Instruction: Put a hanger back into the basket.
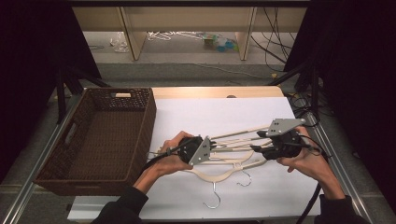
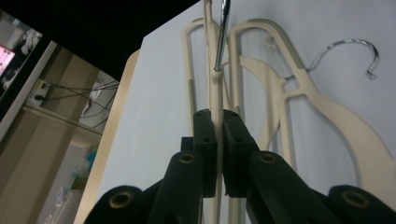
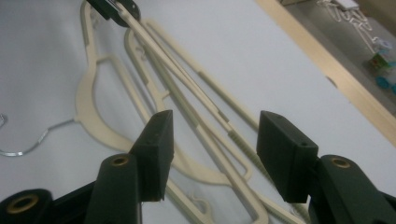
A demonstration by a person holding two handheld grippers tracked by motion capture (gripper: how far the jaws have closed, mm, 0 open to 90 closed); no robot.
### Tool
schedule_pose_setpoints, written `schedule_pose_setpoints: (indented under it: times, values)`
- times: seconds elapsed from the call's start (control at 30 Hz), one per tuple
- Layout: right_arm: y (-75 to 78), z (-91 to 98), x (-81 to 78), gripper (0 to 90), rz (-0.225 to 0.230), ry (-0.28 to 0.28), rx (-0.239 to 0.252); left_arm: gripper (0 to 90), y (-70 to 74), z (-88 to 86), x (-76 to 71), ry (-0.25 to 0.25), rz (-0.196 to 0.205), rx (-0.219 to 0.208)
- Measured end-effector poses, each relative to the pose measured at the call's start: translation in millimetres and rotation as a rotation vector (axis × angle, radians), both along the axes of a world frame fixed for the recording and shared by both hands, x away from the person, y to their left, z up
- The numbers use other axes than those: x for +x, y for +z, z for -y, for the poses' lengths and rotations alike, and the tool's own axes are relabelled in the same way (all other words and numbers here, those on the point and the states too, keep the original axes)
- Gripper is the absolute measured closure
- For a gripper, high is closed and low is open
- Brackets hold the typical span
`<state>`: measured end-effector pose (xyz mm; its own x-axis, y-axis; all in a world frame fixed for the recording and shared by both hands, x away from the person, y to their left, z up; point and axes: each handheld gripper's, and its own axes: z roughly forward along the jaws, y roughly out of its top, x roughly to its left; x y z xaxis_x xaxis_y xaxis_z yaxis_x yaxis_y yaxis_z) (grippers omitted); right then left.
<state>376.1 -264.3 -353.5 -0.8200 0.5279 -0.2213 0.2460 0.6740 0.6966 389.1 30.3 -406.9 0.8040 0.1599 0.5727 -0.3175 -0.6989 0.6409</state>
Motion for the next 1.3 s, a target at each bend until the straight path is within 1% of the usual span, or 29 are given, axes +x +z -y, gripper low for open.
schedule_pose_setpoints:
  times: [0.07,0.1,0.13,0.17,0.23,0.27,0.3,0.33,0.4,0.53,0.57,0.6,0.63,0.67,0.7,0.73,0.77,0.8,0.83,0.93,0.97,1.0,1.07,1.1,1.13,1.17,1.2,1.27,1.3]
  values:
    - [3.6,1.0,-2.2,44.0,0.001,-0.023,0.028,85.6,7.2,-1.9,4.4,0.034,-0.018,-0.009]
    - [4.5,1.2,-3.7,43.3,-0.002,-0.037,0.038,85.6,7.2,-1.9,4.4,0.034,-0.018,-0.009]
    - [4.5,1.2,-3.7,43.3,-0.002,-0.037,0.038,85.6,11.1,-2.9,6.3,0.056,-0.027,-0.019]
    - [2.7,-0.8,-5.2,39.6,-0.009,-0.052,0.050,85.7,18.8,-5.4,10.1,0.090,-0.056,-0.061]
    - [0.3,-3.7,-6.4,38.5,-0.002,-0.054,0.062,85.6,27.1,-9.0,14.4,0.120,-0.104,-0.104]
    - [0.3,-3.7,-6.4,38.5,-0.002,-0.054,0.062,85.6,27.1,-9.0,14.4,0.120,-0.104,-0.104]
    - [-1.0,-7.3,-8.1,36.9,-0.006,-0.045,0.064,85.6,34.3,-12.8,17.6,0.149,-0.140,-0.127]
    - [-1.0,-7.3,-8.1,36.9,-0.006,-0.045,0.064,85.7,34.3,-12.8,17.6,0.149,-0.140,-0.127]
    - [-6.2,-14.5,-13.5,31.9,-0.019,-0.032,0.075,85.6,42.2,-18.1,19.8,0.197,-0.194,-0.171]
    - [-12.9,-18.0,-17.8,29.1,-0.031,-0.034,0.076,85.7,57.5,-26.8,18.0,0.231,-0.287,-0.240]
    - [-18.9,-19.0,-20.1,28.6,-0.038,-0.027,0.082,85.6,64.7,-31.2,15.4,0.256,-0.352,-0.287]
    - [-21.9,-19.1,-20.6,28.5,-0.035,-0.030,0.089,85.6,64.7,-31.2,15.4,0.256,-0.352,-0.287]
    - [-21.9,-19.1,-20.6,28.5,-0.035,-0.030,0.089,85.6,66.9,-32.3,14.1,0.266,-0.372,-0.311]
    - [-23.5,-19.1,-21.9,28.5,-0.048,-0.039,0.086,85.7,71.0,-36.0,12.8,0.286,-0.397,-0.320]
    - [-30.8,-19.5,-23.8,28.5,-0.065,-0.038,0.085,85.7,74.2,-38.9,11.4,0.304,-0.419,-0.328]
    - [-34.2,-19.5,-25.1,28.5,-0.068,-0.036,0.080,85.7,76.8,-41.5,9.9,0.309,-0.437,-0.354]
    - [-37.3,-19.7,-26.2,28.5,-0.069,-0.037,0.076,85.7,84.1,-48.1,7.0,0.318,-0.465,-0.367]
    - [-39.1,-19.5,-28.1,28.4,-0.082,-0.035,0.069,85.7,87.7,-50.7,5.3,0.324,-0.479,-0.382]
    - [-39.1,-19.5,-28.1,28.4,-0.082,-0.035,0.069,85.7,87.7,-50.7,5.3,0.324,-0.479,-0.382]
    - [-45.1,-17.5,-33.3,28.1,-0.093,-0.032,0.067,85.7,100.4,-60.5,-1.6,0.312,-0.526,-0.422]
    - [-46.1,-16.7,-34.7,27.8,-0.094,-0.034,0.071,85.7,108.8,-68.7,-6.5,0.298,-0.556,-0.464]
    - [-46.1,-16.7,-34.7,27.8,-0.094,-0.034,0.071,85.7,108.8,-68.7,-6.5,0.298,-0.556,-0.464]
    - [-49.1,-14.6,-37.7,27.5,-0.086,-0.042,0.088,85.7,122.8,-82.2,-14.9,0.293,-0.583,-0.505]
    - [-50.5,-14.0,-38.6,27.5,-0.093,-0.042,0.090,85.7,127.7,-86.8,-17.1,0.293,-0.582,-0.507]
    - [-52.2,-13.7,-39.5,27.5,-0.101,-0.041,0.089,85.7,127.7,-86.8,-17.1,0.293,-0.582,-0.507]
    - [-53.7,-13.4,-40.3,27.5,-0.105,-0.041,0.091,85.7,137.6,-97.6,-20.9,0.297,-0.582,-0.522]
    - [-53.7,-13.4,-40.3,27.5,-0.105,-0.041,0.091,85.7,137.6,-97.6,-20.9,0.297,-0.582,-0.522]
    - [-56.2,-12.8,-41.0,27.5,-0.109,-0.042,0.088,85.7,147.0,-111.0,-23.2,0.297,-0.577,-0.554]
    - [-57.3,-12.2,-41.7,27.4,-0.118,-0.045,0.089,85.7,151.5,-118.5,-23.5,0.301,-0.563,-0.562]
